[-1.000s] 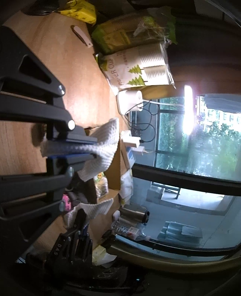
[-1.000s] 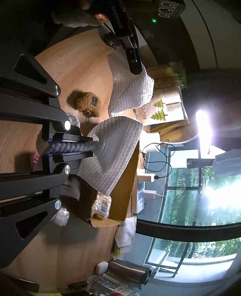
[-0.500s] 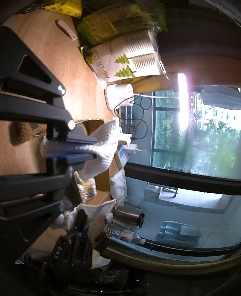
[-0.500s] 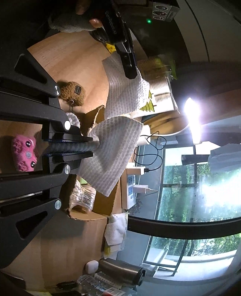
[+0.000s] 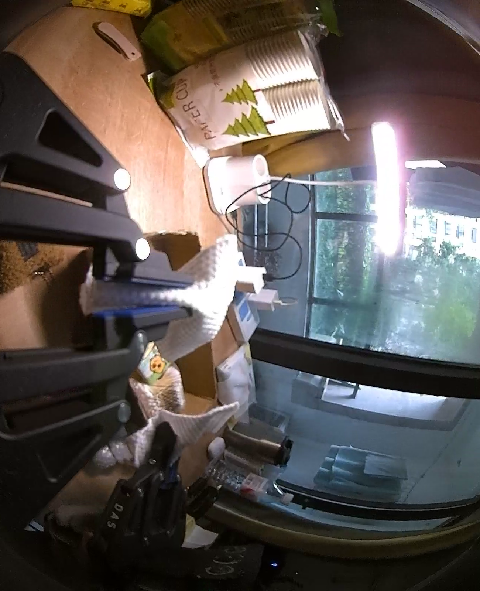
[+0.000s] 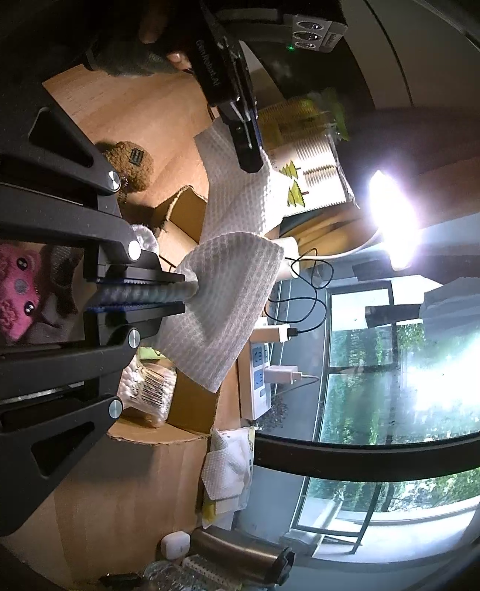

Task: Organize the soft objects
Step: 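Lift the white towel with the right gripper while the left gripper pinches the other towel, then lower both towels into the cardboard box and open both grippers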

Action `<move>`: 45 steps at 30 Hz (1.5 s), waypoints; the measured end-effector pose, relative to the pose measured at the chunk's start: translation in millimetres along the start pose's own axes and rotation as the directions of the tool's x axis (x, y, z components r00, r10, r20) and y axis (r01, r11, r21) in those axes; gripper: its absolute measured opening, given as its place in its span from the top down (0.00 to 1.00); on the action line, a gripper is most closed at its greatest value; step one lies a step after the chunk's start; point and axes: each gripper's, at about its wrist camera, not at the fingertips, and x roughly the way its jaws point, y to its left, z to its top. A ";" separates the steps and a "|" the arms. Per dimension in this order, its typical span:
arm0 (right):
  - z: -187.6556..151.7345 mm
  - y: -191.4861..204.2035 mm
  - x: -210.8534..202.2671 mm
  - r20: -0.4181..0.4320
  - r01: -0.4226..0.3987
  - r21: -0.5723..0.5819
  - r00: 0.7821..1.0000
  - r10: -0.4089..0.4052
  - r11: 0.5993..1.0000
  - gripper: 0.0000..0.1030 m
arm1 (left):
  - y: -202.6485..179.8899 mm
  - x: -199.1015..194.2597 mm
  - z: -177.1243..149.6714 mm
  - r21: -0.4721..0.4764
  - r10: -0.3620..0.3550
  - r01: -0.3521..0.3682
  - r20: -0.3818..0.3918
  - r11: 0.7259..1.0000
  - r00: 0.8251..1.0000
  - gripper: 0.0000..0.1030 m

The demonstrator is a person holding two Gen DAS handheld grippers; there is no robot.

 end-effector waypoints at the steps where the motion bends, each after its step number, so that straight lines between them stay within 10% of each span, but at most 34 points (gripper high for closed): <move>1: 0.8 -1.6 2.5 -0.001 0.000 0.001 1.000 0.000 1.000 0.92 | 0.4 4.5 -0.2 -0.001 0.000 0.000 -0.007 1.000 1.000 0.91; 19: 1.0 -16.4 32.1 -0.042 -0.018 0.033 0.999 0.020 0.999 0.92 | 10.3 75.1 -25.6 -0.006 0.067 -0.069 -0.187 0.998 0.980 0.87; 26: 3.4 -10.6 38.6 -0.058 -0.013 0.025 0.998 0.015 1.000 0.92 | 14.4 72.4 -25.4 -0.019 0.070 -0.075 -0.189 0.997 0.980 0.70; 30: 7.2 -2.1 41.4 -0.058 -0.014 0.016 0.998 0.015 1.000 0.92 | 23.1 59.1 -22.4 -0.060 0.035 -0.045 -0.148 0.997 0.988 0.36; 45: 25.7 39.5 91.4 -0.116 -0.053 -0.026 0.992 0.049 0.998 0.92 | 72.7 41.1 -32.1 -0.149 0.042 -0.061 -0.132 0.987 0.990 0.35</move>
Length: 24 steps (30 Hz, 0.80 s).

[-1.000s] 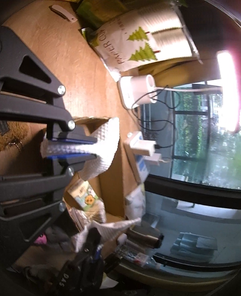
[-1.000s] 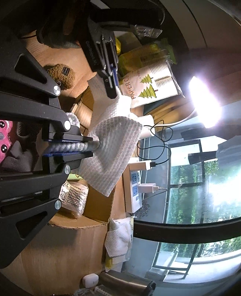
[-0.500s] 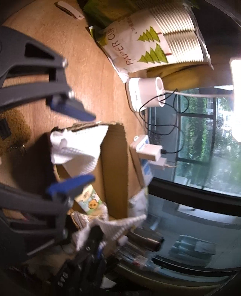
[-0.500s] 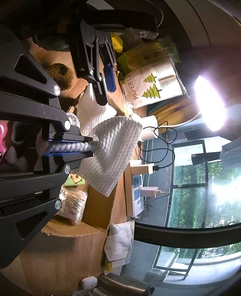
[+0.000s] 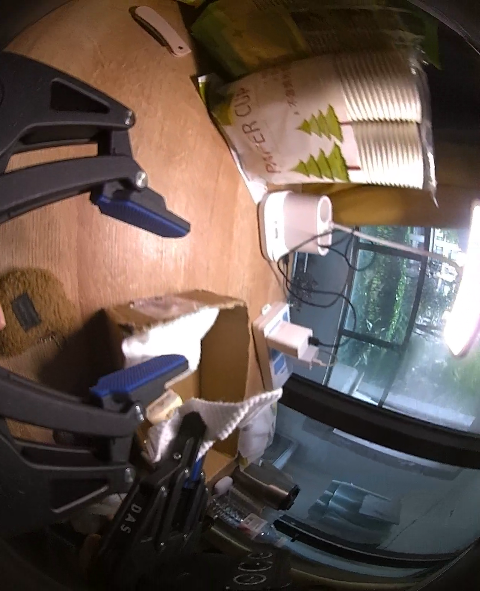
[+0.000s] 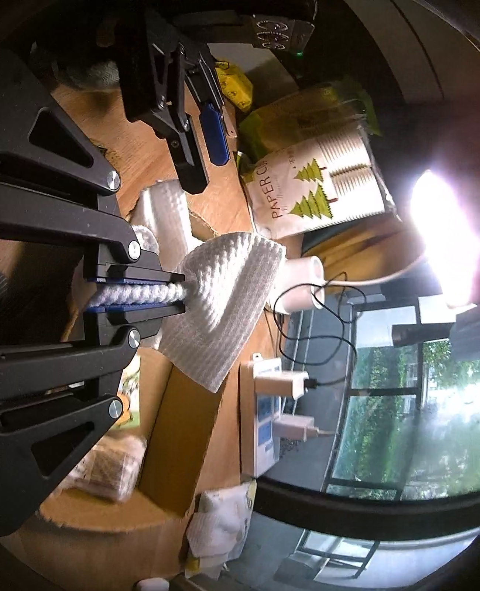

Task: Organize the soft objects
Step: 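Lower both towels into the cardboard box and open both grippers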

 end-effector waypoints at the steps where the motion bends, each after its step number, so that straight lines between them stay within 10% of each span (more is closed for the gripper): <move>1: 0.3 2.1 4.4 -0.007 -0.002 -0.001 1.000 0.002 1.000 0.92 | 3.5 1.3 -1.3 -0.007 0.000 0.000 -0.004 1.000 1.000 0.35; 21: -7.8 9.5 62.1 -0.170 0.076 0.049 0.983 -0.066 0.996 0.90 | 27.1 -4.7 -11.6 -0.060 -0.034 0.033 -0.009 0.998 0.999 0.35; 24: -6.6 8.9 56.5 -0.161 0.091 0.068 0.984 -0.079 0.994 0.74 | 25.4 -13.0 -12.7 -0.058 -0.033 0.034 0.003 0.998 0.999 0.35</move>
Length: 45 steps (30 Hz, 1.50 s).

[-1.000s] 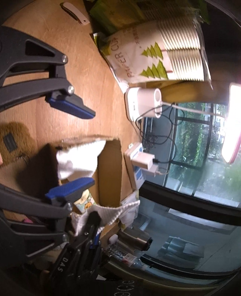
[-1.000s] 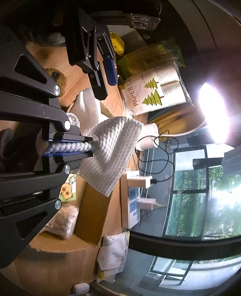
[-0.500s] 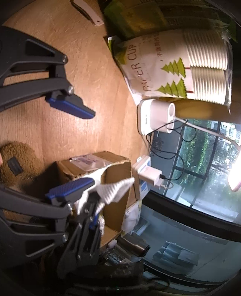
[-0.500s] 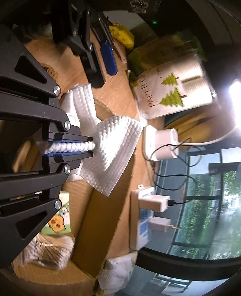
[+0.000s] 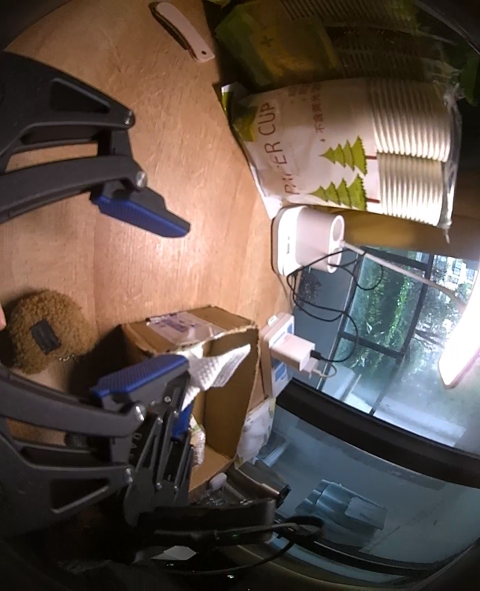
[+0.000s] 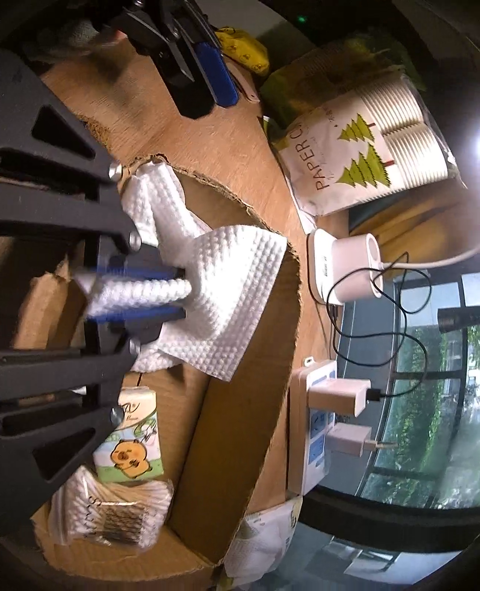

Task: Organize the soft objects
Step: 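Lower both towels into the cardboard box and open both grippers, then withdraw both grippers from the box toward the brown fuzzy ball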

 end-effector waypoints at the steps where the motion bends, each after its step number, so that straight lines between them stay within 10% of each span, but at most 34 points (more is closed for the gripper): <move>1: -0.2 -0.3 -2.4 0.003 0.002 0.005 1.000 -0.002 1.000 0.62 | -0.9 -2.7 -0.8 0.001 0.000 0.000 0.003 1.000 1.000 0.35; 45: -92.5 -26.3 -152.9 0.168 0.086 0.087 0.981 -0.100 0.993 0.47 | -88.2 -72.0 -55.0 0.131 -0.015 0.014 0.005 0.991 1.000 0.25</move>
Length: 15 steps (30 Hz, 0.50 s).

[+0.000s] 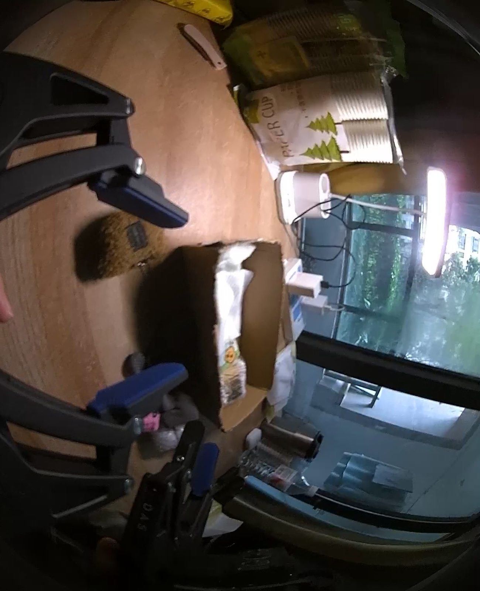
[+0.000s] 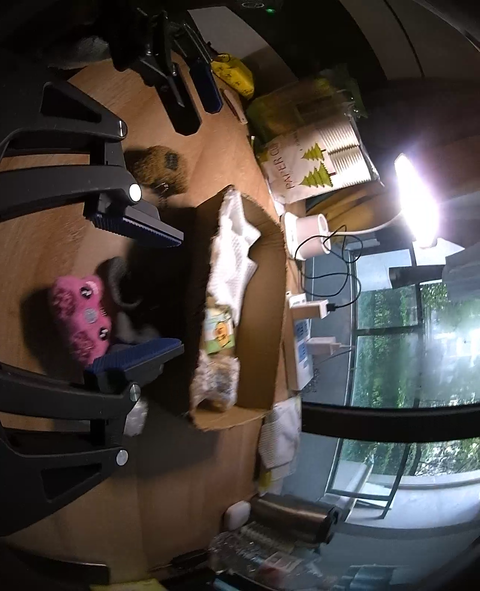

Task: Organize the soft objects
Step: 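Withdraw both grippers from the box toward the brown fuzzy ball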

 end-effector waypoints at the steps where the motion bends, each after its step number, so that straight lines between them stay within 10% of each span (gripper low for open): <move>1: -4.0 -2.0 -0.6 -0.005 0.002 0.004 1.000 -0.002 1.000 0.47 | -1.5 1.2 -2.7 0.000 -0.001 0.001 -0.009 1.000 1.000 0.25; 15: -51.5 -23.2 11.5 -0.068 0.005 0.055 0.998 -0.001 0.998 0.46 | -11.8 19.6 -34.9 0.009 0.014 -0.013 -0.098 1.000 0.995 0.25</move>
